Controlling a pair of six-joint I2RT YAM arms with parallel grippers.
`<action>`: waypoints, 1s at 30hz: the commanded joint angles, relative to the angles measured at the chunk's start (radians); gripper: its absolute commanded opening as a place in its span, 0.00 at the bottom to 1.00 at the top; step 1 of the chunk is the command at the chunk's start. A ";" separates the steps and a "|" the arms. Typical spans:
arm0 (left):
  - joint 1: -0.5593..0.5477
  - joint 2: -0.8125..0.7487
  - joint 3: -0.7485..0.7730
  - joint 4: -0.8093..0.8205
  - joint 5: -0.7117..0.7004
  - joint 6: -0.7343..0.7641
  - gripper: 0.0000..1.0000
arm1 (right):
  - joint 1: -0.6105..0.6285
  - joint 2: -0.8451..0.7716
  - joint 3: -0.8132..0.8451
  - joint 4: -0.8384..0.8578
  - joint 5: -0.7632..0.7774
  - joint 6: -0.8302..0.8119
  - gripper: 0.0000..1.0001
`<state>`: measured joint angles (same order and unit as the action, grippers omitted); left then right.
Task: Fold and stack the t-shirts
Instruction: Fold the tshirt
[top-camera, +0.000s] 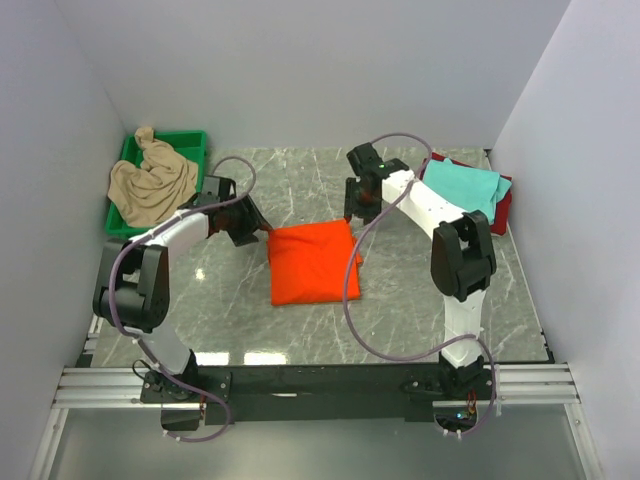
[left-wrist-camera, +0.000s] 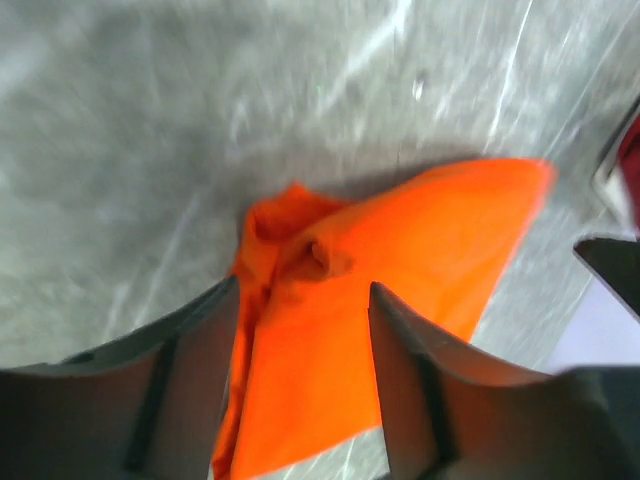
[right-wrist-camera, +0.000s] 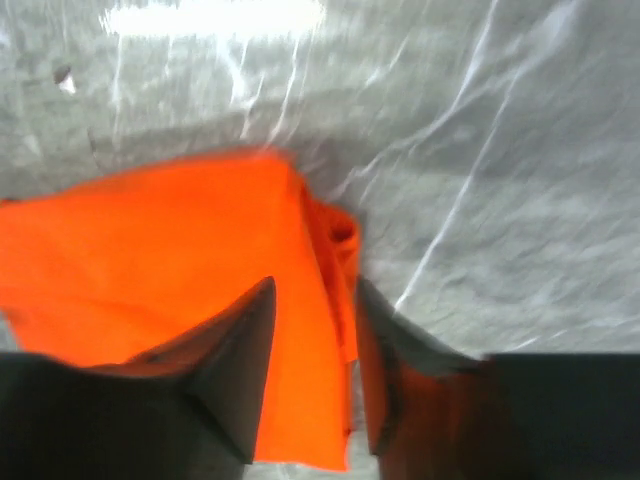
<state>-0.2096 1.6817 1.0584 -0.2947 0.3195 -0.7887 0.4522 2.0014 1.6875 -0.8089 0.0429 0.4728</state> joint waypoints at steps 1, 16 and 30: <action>0.018 0.004 0.077 0.029 -0.063 0.017 0.62 | -0.040 0.000 0.099 -0.041 -0.012 -0.046 0.58; 0.018 -0.034 -0.089 0.089 0.058 0.117 0.64 | -0.125 -0.174 -0.321 0.230 -0.373 -0.158 0.77; 0.018 0.004 -0.190 0.206 0.168 0.094 0.58 | -0.156 -0.150 -0.486 0.346 -0.514 -0.169 0.77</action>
<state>-0.1894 1.6859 0.8921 -0.1665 0.4263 -0.6952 0.3065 1.8671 1.2335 -0.5091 -0.4301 0.3214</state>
